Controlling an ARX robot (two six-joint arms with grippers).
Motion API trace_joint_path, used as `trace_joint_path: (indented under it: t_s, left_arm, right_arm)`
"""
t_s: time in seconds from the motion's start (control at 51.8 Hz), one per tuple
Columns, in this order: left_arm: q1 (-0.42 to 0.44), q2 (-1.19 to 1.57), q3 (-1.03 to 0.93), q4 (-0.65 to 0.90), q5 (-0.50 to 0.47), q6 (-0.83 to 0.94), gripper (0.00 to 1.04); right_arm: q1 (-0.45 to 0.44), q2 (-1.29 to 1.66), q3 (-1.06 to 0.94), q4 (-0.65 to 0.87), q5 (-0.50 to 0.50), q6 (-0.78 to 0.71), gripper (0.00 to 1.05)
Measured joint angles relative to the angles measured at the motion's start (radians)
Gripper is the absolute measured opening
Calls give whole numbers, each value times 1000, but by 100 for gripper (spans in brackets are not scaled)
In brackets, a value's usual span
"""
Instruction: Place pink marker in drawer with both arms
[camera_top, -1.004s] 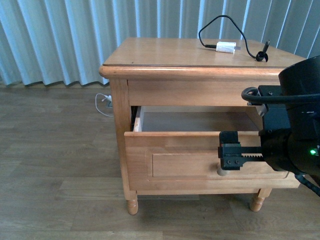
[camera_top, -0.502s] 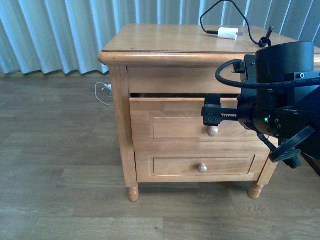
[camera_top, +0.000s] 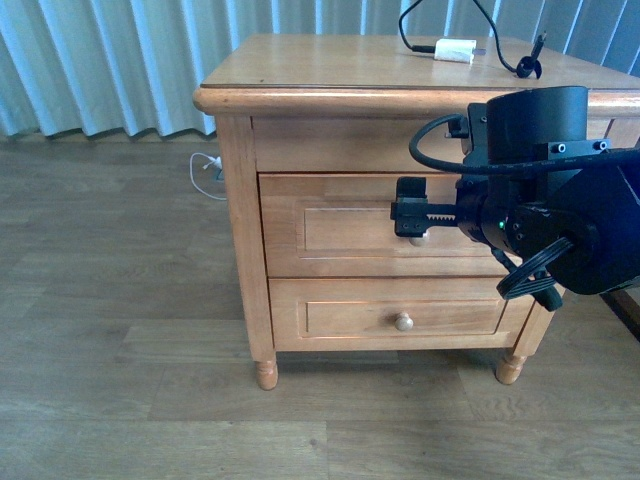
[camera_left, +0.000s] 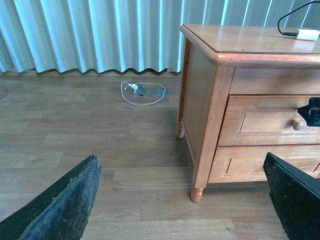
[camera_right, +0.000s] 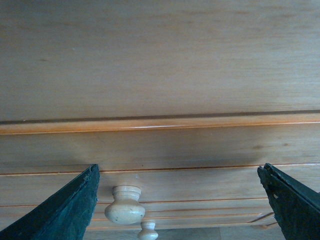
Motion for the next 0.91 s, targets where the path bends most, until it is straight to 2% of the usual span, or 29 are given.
trace_joint_path:
  t_s: [0.232,0.444,0.714,0.907]
  left_arm:
    - [0,0,0,0,0,0,99]
    - [0,0,0,0,0,0,99]
    - [0,0,0,0,0,0,99]
    - [0,0,0,0,0,0,99]
  right_arm:
    - [-3,-24,-28,-13,6,-2,96]
    - [-14,-264,-219,-73,-13,16,96]
    - [-42,-744,-497,-366,-132,183,96]
    - [-54,-1110,-622,-596,-166,211,96]
